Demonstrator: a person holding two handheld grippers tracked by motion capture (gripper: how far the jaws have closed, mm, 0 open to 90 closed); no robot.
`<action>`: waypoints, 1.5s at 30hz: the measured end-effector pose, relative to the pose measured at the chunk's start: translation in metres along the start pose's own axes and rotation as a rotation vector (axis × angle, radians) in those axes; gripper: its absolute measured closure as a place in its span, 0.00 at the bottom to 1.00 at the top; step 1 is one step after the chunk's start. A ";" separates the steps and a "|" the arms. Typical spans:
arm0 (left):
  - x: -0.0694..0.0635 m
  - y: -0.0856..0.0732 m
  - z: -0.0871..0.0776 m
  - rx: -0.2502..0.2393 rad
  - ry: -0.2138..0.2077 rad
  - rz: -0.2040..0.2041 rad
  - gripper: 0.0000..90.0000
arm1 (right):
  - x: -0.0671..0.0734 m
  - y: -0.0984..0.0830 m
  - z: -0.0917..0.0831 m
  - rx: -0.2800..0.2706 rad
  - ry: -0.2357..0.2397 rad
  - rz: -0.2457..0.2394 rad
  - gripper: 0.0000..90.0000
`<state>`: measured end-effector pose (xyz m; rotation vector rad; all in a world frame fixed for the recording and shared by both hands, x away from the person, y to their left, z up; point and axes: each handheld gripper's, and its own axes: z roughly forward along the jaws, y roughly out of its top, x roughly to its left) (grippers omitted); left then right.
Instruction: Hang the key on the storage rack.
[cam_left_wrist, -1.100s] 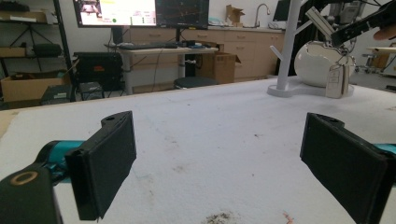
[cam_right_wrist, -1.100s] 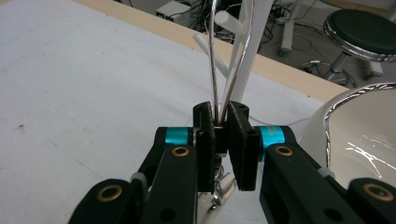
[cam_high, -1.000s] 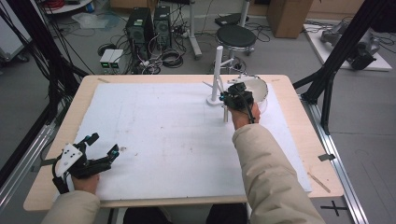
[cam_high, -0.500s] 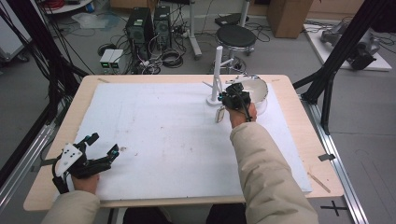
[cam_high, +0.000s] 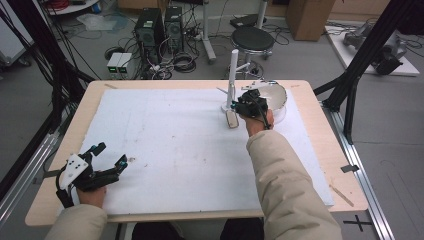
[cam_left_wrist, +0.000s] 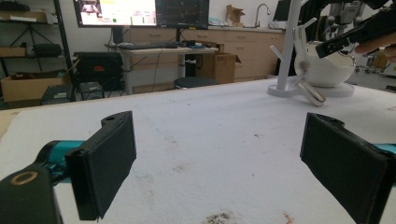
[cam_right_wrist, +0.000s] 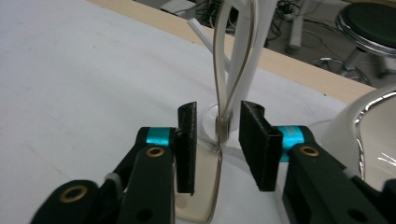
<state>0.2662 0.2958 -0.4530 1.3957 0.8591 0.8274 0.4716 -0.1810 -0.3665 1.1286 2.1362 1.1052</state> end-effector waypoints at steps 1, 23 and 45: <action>0.000 0.000 0.000 0.000 0.000 0.000 0.12 | 0.000 0.000 -0.001 -0.007 0.012 -0.005 0.67; -0.001 0.000 0.000 -0.004 0.000 0.005 0.12 | -0.019 -0.055 -0.102 -0.343 0.246 -0.011 0.01; -0.001 0.000 0.000 -0.001 0.006 0.007 0.12 | -0.033 -0.162 -0.125 -0.442 0.232 0.026 0.01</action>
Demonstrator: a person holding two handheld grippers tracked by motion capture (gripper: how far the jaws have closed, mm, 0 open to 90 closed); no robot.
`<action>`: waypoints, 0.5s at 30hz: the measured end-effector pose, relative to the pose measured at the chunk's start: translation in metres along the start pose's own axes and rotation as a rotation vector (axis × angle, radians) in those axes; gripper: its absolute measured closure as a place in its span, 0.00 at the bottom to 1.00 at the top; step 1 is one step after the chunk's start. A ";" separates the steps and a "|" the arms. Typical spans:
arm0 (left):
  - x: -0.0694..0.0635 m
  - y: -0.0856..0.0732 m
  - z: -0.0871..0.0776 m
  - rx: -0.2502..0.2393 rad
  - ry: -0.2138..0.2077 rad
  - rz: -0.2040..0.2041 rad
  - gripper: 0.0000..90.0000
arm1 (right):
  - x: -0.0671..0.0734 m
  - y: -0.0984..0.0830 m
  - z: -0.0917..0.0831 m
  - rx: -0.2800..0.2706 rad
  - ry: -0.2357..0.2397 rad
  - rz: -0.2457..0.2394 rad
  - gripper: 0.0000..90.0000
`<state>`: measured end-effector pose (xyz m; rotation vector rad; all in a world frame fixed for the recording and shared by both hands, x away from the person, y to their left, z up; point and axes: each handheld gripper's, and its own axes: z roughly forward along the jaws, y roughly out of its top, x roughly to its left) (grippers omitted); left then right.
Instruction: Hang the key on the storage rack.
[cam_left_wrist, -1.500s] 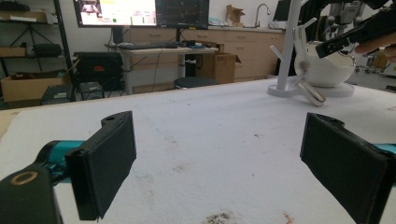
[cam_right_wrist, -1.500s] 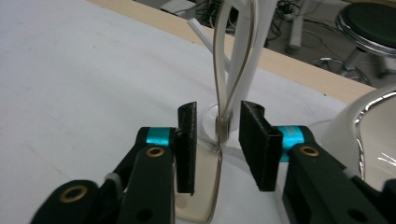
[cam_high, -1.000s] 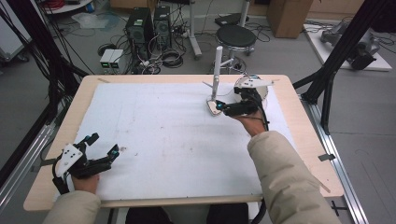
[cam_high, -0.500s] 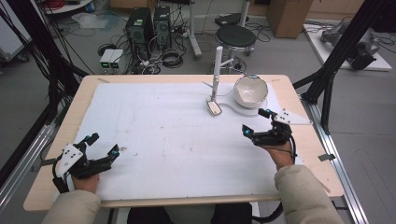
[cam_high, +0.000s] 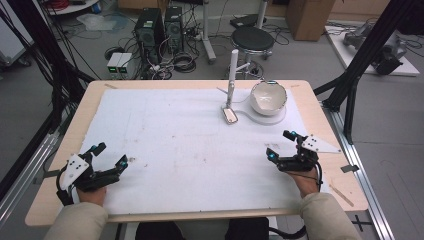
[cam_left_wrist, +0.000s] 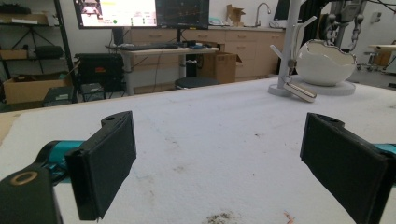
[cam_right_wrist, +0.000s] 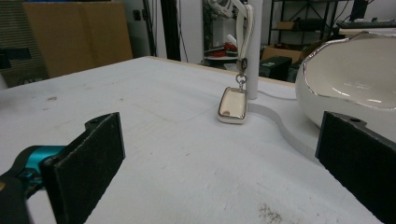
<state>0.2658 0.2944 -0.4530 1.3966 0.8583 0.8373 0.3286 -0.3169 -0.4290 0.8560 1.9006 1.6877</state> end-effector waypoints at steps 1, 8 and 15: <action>0.000 0.000 0.000 0.001 0.001 0.000 0.12 | 0.000 -0.003 -0.001 -0.006 0.001 0.005 0.01; -0.001 0.000 0.000 0.001 0.003 0.004 0.12 | 0.002 -0.022 -0.009 -0.044 -0.017 0.018 0.01; -0.001 0.000 0.000 0.001 0.004 0.005 0.12 | 0.002 -0.023 -0.009 -0.046 -0.024 0.015 0.01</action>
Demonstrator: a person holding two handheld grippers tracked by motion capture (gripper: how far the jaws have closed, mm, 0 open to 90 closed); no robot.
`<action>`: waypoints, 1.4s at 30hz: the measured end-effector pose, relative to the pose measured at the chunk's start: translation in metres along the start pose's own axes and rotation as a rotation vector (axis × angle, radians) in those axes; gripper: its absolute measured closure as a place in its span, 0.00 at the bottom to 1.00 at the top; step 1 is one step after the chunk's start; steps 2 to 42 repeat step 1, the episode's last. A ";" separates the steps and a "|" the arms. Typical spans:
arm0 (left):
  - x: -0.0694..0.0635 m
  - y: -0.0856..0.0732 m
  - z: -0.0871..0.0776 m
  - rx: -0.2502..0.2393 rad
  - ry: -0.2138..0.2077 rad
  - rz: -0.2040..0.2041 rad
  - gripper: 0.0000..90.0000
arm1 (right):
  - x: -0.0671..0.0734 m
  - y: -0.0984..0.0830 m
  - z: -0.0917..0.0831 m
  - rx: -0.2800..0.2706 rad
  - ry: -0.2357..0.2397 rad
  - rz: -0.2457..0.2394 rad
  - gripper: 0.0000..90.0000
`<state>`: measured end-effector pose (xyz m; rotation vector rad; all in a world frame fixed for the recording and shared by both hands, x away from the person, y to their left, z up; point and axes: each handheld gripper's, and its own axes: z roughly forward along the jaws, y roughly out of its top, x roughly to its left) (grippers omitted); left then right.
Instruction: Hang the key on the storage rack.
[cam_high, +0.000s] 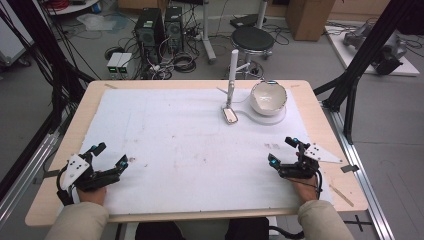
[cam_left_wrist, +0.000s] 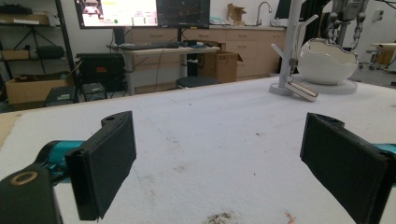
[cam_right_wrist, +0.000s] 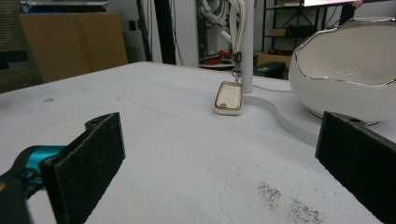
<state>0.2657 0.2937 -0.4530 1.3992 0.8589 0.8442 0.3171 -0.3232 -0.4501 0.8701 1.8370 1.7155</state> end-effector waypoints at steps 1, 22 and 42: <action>0.000 0.000 0.000 0.002 0.001 -0.002 0.12 | 0.001 0.000 0.000 0.004 -0.002 0.001 0.01; 0.000 0.000 0.000 0.002 0.001 -0.002 0.12 | 0.001 0.000 0.000 0.004 -0.002 0.001 0.01; 0.000 0.000 0.000 0.002 0.001 -0.002 0.12 | 0.001 0.000 0.000 0.004 -0.002 0.001 0.01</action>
